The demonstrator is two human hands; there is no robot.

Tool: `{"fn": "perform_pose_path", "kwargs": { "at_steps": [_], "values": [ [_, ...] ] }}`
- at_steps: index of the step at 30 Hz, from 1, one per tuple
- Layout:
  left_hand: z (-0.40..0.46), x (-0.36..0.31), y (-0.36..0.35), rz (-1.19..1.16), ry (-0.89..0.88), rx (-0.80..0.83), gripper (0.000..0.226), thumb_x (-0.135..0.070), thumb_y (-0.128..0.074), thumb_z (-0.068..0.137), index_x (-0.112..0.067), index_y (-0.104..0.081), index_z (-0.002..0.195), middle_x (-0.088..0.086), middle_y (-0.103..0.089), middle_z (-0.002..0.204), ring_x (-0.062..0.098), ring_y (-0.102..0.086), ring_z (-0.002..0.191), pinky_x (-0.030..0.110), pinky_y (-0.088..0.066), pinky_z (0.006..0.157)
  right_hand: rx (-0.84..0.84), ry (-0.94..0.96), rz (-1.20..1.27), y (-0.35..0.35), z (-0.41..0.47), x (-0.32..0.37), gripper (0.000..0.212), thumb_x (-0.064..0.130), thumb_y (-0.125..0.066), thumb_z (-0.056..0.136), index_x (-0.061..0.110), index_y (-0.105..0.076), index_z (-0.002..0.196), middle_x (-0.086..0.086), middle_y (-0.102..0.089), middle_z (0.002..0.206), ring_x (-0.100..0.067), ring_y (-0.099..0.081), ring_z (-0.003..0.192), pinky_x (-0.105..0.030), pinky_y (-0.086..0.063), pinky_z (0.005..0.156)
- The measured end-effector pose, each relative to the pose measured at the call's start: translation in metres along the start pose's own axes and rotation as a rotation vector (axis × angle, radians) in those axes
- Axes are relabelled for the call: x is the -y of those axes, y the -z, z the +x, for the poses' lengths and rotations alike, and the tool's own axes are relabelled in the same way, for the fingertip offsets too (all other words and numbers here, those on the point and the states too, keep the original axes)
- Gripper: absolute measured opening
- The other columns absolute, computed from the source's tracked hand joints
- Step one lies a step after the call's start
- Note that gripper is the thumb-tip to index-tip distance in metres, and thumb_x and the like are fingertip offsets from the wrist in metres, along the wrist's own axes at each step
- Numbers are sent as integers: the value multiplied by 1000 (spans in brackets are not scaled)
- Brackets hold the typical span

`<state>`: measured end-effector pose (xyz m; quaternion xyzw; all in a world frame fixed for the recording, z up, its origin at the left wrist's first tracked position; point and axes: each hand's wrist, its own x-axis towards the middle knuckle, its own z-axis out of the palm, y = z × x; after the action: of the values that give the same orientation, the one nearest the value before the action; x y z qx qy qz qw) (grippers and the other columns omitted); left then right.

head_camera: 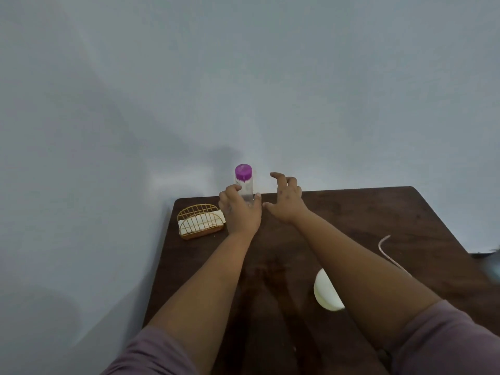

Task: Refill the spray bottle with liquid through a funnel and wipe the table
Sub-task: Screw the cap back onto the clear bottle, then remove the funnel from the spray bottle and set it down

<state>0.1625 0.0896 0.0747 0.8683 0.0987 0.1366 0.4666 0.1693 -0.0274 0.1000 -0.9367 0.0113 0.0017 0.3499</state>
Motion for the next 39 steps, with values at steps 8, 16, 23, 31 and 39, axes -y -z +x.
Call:
{"fn": "perform_pose_path", "kwargs": {
  "at_steps": [8, 16, 23, 31, 39],
  "values": [
    [-87, -29, -20, -215, -71, 184, 42, -28, -69, 88, -15, -46, 122, 3, -49, 125, 20, -47, 120, 27, -44, 91, -46, -56, -76, 57, -70, -35, 73, 33, -68, 83, 27, -27, 143, -10, -38, 135, -32, -32, 126, -41, -37, 98],
    [-152, -28, -52, -232, -3, 568, 80, -6, -64, 88, -27, -15, 148, -2, -57, 118, 14, -58, 109, 31, -51, 98, -118, -277, -21, 111, -112, -106, 46, 43, -63, 86, 21, -51, 126, -5, -56, 123, -26, -51, 117, -40, -45, 97],
    [-167, -28, -57, -404, 205, 548, 49, -5, -53, 95, -28, -39, 136, 0, -61, 116, 16, -60, 106, 33, -54, 90, 325, -285, 92, 113, -135, -127, 53, 56, -52, 90, 19, -51, 128, -5, -54, 127, -23, -56, 110, -37, -53, 89],
    [-188, -12, -71, -88, 74, 592, 48, -2, -61, 89, -20, -52, 133, -1, -59, 132, 19, -54, 123, 35, -50, 100, 201, -136, -33, 109, -138, -139, 32, 28, -46, 99, 8, -58, 122, -11, -59, 120, -22, -58, 100, -34, -54, 84],
    [-201, -18, -94, -48, 125, 577, 48, -34, -70, 88, -16, -58, 131, 2, -60, 133, 22, -55, 121, 36, -46, 103, 51, -43, -5, 98, -145, -147, 22, 16, -49, 97, 2, -62, 109, -8, -62, 101, -16, -60, 85, -10, -42, 53]
  ]
}}
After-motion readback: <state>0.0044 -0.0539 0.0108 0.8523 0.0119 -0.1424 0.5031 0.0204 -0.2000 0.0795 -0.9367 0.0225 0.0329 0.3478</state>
